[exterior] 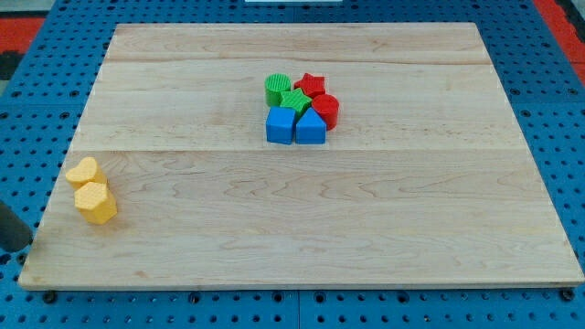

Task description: Move the yellow hexagon diagonally to the heart

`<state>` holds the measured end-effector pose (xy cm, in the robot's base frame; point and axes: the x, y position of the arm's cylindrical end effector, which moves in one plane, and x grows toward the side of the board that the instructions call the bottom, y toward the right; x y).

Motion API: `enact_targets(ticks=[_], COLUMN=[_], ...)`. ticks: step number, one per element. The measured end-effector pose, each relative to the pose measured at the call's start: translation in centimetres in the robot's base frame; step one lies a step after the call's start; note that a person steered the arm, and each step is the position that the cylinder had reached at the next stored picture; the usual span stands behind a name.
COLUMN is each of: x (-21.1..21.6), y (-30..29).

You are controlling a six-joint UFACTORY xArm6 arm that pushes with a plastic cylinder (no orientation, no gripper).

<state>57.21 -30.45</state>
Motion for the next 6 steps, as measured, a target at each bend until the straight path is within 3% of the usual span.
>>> enact_targets(ticks=[2, 3, 6], x=[-3.4, -2.8, -4.3], y=[0.0, 1.8, 13.2])
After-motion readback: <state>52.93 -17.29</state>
